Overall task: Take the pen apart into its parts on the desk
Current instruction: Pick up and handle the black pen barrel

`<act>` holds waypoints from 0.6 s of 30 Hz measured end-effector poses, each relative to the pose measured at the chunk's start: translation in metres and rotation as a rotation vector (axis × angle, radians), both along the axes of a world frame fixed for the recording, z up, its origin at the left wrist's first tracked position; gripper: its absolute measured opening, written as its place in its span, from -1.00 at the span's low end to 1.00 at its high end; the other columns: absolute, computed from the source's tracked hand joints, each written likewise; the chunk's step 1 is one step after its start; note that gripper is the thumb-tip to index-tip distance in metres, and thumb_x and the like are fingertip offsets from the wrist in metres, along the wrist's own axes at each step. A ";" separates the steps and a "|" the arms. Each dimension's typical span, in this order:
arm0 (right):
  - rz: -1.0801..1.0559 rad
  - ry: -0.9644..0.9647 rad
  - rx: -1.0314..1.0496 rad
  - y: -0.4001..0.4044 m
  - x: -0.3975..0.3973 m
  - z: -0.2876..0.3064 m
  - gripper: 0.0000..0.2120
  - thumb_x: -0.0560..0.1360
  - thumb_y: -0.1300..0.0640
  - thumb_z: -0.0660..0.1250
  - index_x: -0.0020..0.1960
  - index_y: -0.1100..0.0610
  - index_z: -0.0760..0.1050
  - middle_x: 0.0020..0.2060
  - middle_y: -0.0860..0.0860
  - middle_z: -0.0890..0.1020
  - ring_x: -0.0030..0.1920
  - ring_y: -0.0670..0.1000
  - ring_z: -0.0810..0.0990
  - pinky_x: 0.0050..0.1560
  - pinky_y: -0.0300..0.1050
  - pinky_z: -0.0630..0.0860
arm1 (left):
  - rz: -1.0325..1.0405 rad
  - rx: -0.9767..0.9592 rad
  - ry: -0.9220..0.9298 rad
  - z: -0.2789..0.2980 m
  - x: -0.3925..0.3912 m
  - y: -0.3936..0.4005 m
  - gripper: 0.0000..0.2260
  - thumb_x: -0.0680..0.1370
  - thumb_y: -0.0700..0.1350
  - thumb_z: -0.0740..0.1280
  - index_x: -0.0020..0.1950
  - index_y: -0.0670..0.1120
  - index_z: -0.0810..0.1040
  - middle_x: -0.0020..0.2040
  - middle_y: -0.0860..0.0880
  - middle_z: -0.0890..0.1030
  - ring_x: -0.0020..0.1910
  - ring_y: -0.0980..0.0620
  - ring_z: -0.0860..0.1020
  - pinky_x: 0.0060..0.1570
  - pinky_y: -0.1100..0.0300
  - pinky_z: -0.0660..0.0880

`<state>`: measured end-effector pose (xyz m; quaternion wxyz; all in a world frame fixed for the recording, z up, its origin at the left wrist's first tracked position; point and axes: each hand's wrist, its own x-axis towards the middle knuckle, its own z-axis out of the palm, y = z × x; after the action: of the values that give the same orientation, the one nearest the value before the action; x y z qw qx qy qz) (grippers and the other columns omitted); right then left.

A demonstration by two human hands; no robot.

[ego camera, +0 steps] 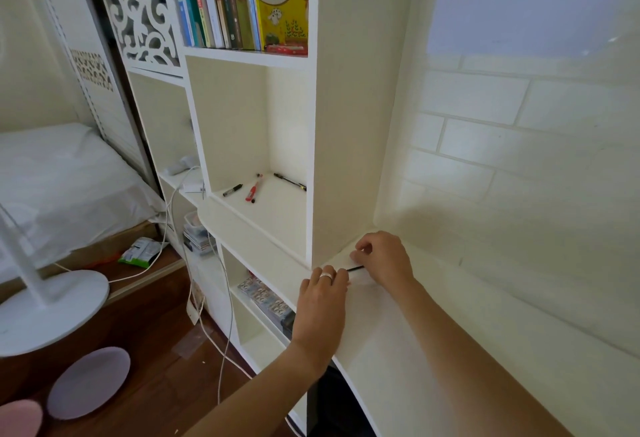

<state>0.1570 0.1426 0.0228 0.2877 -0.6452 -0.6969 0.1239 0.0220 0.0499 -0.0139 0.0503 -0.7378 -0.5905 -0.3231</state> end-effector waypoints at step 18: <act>0.029 0.464 -0.016 -0.052 0.033 -0.023 -0.85 0.52 0.22 0.42 -0.10 -0.02 0.66 -0.18 -0.14 0.71 -0.21 -0.12 0.62 -0.11 -0.27 0.49 | 0.001 -0.044 0.013 0.003 0.000 -0.001 -0.85 0.55 -0.31 0.22 0.02 -0.09 0.48 -0.05 -0.07 0.54 -0.03 -0.10 0.46 -0.04 0.07 0.44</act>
<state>0.1900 0.0906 -0.0002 0.4332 -0.5915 -0.6204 0.2785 0.0217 0.0485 -0.0106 0.0382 -0.7404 -0.5976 -0.3054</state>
